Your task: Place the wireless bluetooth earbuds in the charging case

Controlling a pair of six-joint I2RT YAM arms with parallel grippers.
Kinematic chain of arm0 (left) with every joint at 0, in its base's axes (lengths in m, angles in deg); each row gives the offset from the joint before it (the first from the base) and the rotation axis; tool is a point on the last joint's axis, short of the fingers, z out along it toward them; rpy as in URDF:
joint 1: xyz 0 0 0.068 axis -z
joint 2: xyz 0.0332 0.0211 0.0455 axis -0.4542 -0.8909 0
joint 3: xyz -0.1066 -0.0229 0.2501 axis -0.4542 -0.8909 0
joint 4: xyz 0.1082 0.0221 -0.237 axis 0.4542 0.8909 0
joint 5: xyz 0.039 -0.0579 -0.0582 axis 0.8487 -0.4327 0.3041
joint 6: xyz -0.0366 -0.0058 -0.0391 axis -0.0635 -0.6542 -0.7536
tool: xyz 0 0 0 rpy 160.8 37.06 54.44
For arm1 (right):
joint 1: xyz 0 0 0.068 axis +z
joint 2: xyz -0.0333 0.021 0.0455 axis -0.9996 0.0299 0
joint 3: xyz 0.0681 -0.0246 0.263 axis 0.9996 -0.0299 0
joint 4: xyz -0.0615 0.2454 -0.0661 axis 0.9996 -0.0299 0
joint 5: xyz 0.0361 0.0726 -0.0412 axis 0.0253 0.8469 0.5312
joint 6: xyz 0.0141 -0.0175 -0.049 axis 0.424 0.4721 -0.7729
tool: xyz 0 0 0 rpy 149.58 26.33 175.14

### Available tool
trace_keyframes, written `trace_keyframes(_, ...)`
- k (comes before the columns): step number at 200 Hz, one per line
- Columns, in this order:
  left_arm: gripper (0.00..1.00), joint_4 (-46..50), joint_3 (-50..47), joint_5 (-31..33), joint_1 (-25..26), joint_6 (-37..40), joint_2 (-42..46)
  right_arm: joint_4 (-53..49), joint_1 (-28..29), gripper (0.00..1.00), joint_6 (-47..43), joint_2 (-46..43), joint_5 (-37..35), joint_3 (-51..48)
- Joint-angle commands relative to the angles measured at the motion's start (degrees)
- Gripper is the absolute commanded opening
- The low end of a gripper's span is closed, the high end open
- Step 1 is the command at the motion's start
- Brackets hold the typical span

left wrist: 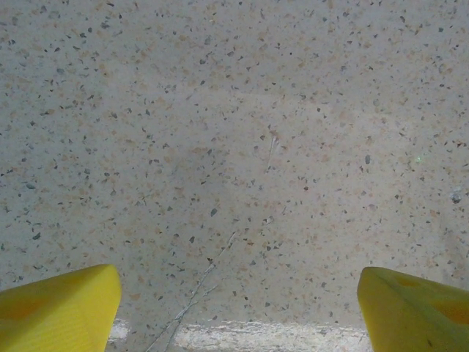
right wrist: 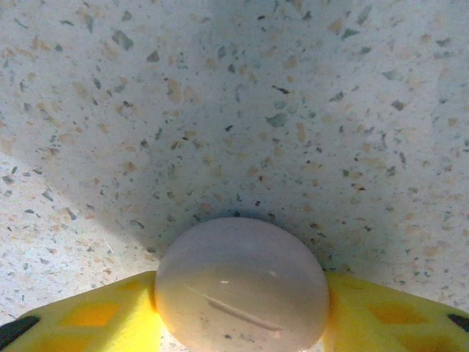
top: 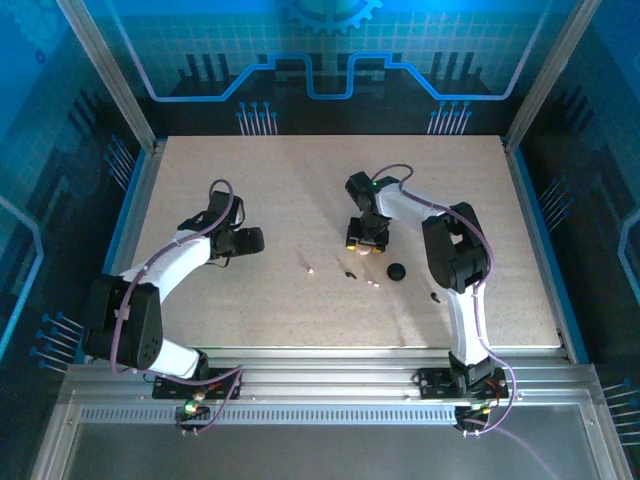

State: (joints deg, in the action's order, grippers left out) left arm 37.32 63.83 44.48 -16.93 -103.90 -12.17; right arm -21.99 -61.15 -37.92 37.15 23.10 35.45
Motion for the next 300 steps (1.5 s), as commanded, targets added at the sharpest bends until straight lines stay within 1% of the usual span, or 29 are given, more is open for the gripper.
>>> trace_keyframes(1,0.85,0.9,2.0,-0.1,0.0,-0.5,-0.7,0.4,-0.5,0.52,-0.2,1.3,-0.9,0.7)
trace_keyframes(21,0.85,1.1,2.4,-0.2,0.0,-0.3,-0.8,1.4,-0.5,0.49,-0.3,0.4,-1.4,0.1)
trace_keyframes(43,0.84,1.6,3.1,-1.2,0.0,0.1,-0.3,2.6,-0.5,0.48,-0.3,-2.3,-2.1,-1.2)
trace_keyframes(57,0.83,1.0,3.3,-2.9,0.1,0.6,0.5,3.7,-0.1,0.48,-0.2,-5.0,-2.4,-2.8)
trace_keyframes(73,0.81,-1.1,2.6,-6.2,0.2,1.8,2.0,5.9,0.6,0.48,0.6,-9.4,-2.3,-5.8)
trace_keyframes(94,0.79,-6.1,0.7,-10.5,1.3,3.8,4.7,10.6,2.1,0.48,2.6,-16.3,-1.1,-11.0)
trace_keyframes(108,0.76,-9.8,-0.5,-14.0,2.9,5.9,6.6,13.7,3.2,0.48,4.0,-20.9,-0.5,-14.4)
trace_keyframes(146,0.75,-20.3,-4.9,-17.5,8.2,9.5,11.5,20.3,6.6,0.48,6.4,-32.4,-0.5,-22.6)
trace_keyframes(171,0.73,-29.5,-9.5,-21.0,9.4,9.3,14.4,24.7,8.3,0.48,8.0,-39.7,0.0,-28.1)
trace_keyframes(205,0.72,-39.4,-14.1,-24.8,10.5,8.7,16.5,30.5,8.6,0.48,10.8,-47.8,1.6,-35.1)
trace_keyframes(234,0.7,-47.9,-17.6,-27.9,11.5,8.3,17.3,33.9,8.6,0.48,11.8,-50.4,3.7,-37.9)
trace_keyframes(260,0.68,-54.3,-20.6,-29.8,12.6,8.9,17.8,36.4,8.6,0.47,11.7,-50.1,6.2,-38.1)
trace_keyframes(300,0.67,-62.3,-25.2,-31.7,14.2,9.4,18.7,43.7,8.6,0.47,12.3,-49.9,10.3,-38.6)
